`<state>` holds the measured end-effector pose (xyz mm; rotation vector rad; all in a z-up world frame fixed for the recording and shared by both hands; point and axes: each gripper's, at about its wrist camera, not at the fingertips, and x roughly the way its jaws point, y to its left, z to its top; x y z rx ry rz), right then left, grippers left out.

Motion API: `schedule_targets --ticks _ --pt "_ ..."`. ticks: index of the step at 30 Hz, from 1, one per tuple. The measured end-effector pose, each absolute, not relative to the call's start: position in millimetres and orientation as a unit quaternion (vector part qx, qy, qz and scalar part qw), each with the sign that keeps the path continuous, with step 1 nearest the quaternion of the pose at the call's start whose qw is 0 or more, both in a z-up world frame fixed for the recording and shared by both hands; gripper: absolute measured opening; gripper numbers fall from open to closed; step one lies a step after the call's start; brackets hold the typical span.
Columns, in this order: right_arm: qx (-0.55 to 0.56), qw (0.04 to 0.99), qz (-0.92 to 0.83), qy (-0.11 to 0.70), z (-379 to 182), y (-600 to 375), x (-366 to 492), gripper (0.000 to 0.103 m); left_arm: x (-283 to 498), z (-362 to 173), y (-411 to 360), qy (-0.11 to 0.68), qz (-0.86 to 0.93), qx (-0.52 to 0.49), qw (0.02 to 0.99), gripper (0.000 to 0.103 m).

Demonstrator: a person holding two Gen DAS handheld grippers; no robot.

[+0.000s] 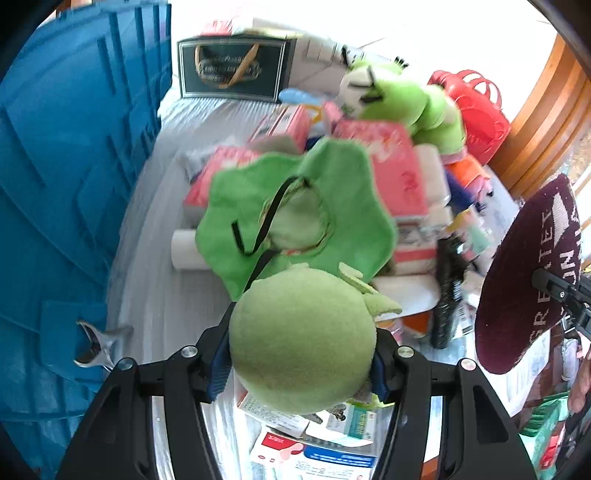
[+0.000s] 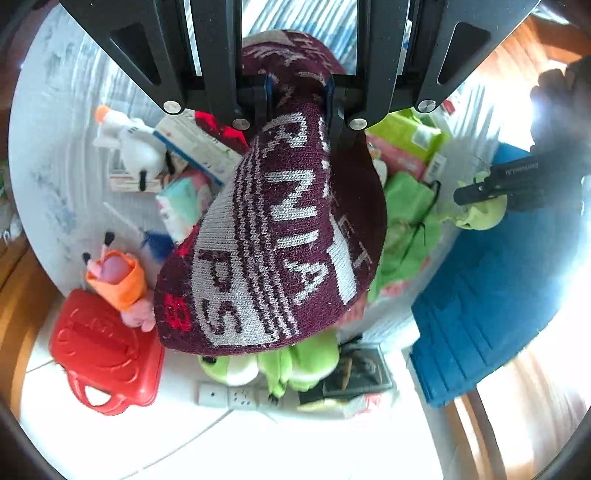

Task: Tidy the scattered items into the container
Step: 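Lift the green plush and maroon hat and carry both over the crate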

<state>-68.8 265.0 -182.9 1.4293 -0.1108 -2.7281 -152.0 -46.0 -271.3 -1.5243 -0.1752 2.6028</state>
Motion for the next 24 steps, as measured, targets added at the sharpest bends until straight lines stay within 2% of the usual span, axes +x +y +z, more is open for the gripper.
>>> schedule_targets --ticks 17,24 --pt "0.385 -0.019 -0.920 -0.079 -54 277 -19 0.018 -151 -133 -12 -0.070 0.895 -0.429 0.096 0.058" --pt "0.358 -0.028 -0.930 -0.084 -19 278 -3 0.018 -142 -90 8 -0.040 0.914 -0.388 0.113 0.058"
